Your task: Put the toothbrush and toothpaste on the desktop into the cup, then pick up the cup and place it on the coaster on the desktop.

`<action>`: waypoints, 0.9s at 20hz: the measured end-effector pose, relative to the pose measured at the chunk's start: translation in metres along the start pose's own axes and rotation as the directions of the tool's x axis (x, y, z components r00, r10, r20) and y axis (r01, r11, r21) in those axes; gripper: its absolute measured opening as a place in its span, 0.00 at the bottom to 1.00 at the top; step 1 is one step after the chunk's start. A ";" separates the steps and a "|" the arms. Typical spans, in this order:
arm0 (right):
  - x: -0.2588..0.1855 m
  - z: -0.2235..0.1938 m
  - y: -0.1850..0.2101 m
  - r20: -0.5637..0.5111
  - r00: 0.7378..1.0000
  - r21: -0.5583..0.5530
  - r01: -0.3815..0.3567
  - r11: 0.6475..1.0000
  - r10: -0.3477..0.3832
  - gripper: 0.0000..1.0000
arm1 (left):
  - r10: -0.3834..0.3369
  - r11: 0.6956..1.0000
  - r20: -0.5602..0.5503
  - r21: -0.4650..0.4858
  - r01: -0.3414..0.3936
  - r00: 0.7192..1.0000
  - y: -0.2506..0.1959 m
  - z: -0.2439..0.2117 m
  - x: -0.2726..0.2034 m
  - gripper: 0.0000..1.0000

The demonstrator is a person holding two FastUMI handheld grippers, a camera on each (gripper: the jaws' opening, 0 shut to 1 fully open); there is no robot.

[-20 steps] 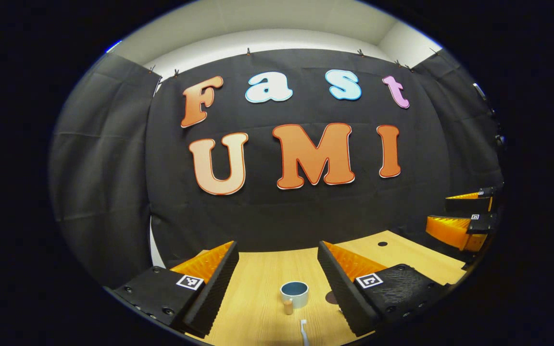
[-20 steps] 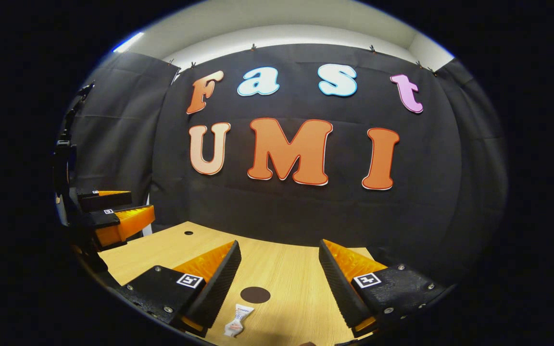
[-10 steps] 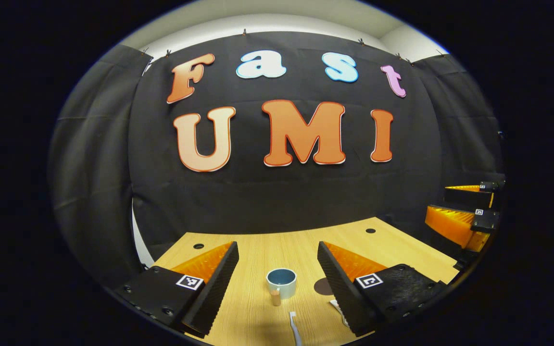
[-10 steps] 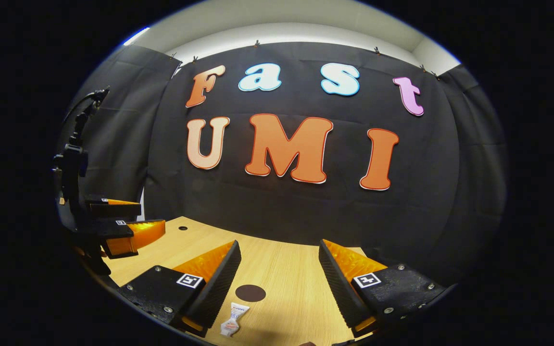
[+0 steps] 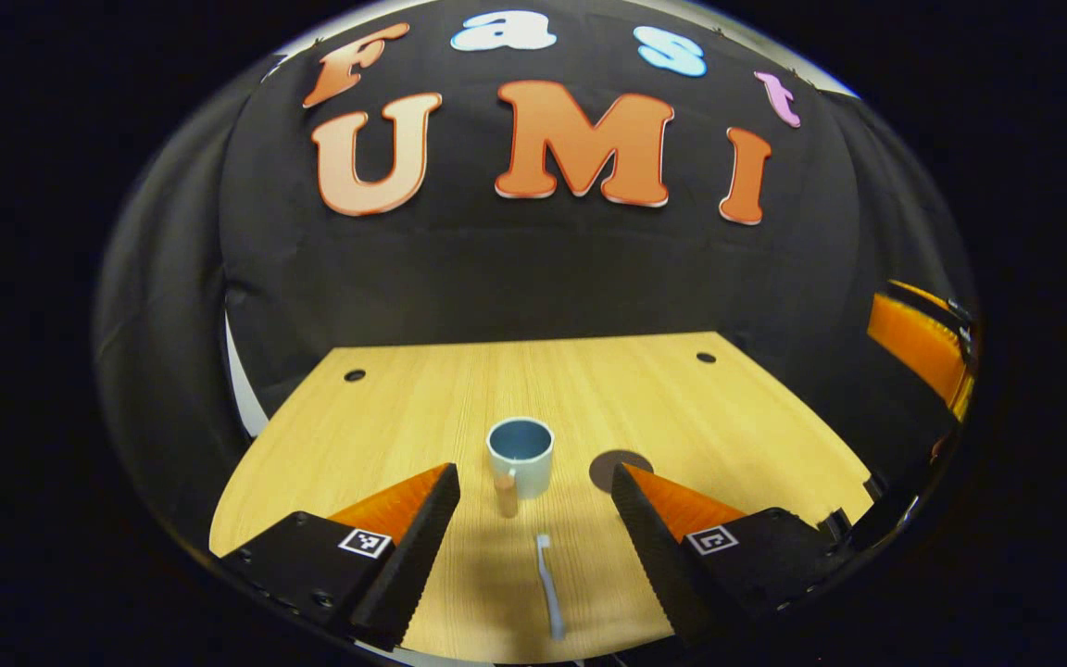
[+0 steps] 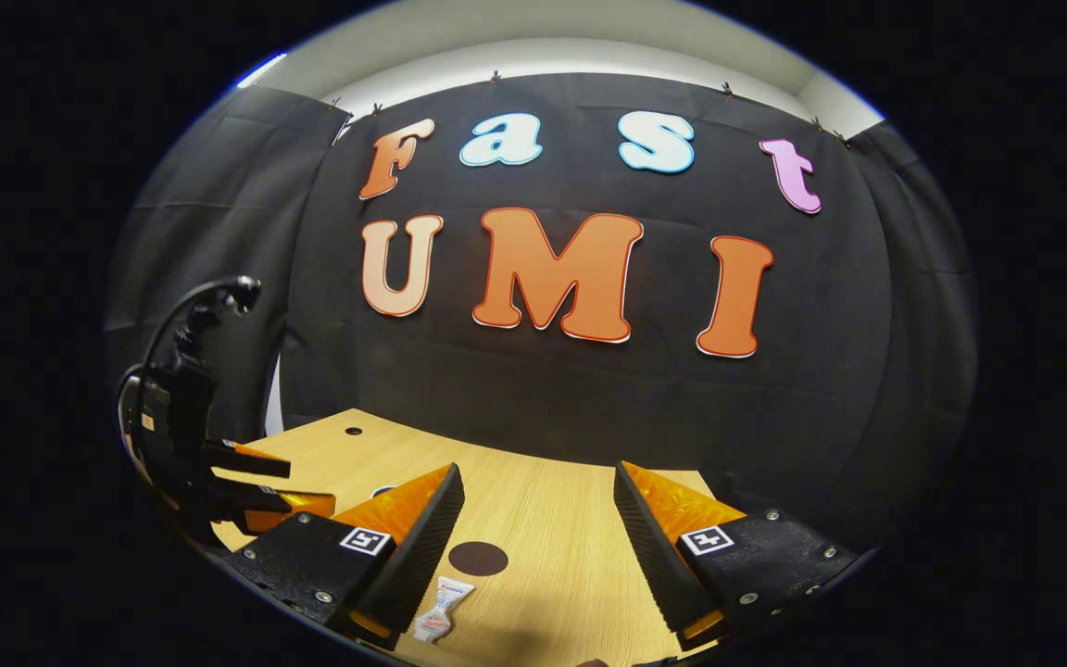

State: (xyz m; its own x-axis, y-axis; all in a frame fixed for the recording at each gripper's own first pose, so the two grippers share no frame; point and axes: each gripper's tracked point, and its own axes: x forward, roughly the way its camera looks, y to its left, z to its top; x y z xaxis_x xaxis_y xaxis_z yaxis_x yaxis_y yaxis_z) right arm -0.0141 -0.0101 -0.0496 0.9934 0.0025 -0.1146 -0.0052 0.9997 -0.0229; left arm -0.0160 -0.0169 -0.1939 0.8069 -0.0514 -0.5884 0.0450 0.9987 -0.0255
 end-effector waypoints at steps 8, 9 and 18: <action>-0.002 -0.037 0.006 -0.099 0.991 -0.023 -0.097 0.995 0.094 0.98 | 0.002 1.000 -0.315 -0.025 -0.011 0.949 0.006 -0.101 0.022 1.00; -0.002 -0.043 0.006 -0.111 0.990 -0.024 -0.093 0.995 0.090 0.98 | -0.009 1.000 -0.354 -0.028 -0.001 0.935 0.003 -0.115 0.024 1.00; -0.003 -0.108 0.031 -0.321 0.947 -0.027 -0.031 0.999 0.021 0.98 | -0.122 0.993 -0.501 -0.055 0.109 0.857 -0.006 -0.162 0.043 0.98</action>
State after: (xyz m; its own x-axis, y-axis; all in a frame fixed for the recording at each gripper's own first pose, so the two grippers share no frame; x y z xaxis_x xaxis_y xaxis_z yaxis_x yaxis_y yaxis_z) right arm -0.0299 0.0185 -0.1576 0.9039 0.0155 -0.4276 -0.0390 0.9982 -0.0463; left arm -0.0769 -0.0245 -0.3499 0.3904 -0.1628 -0.9061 0.1004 0.9859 -0.1339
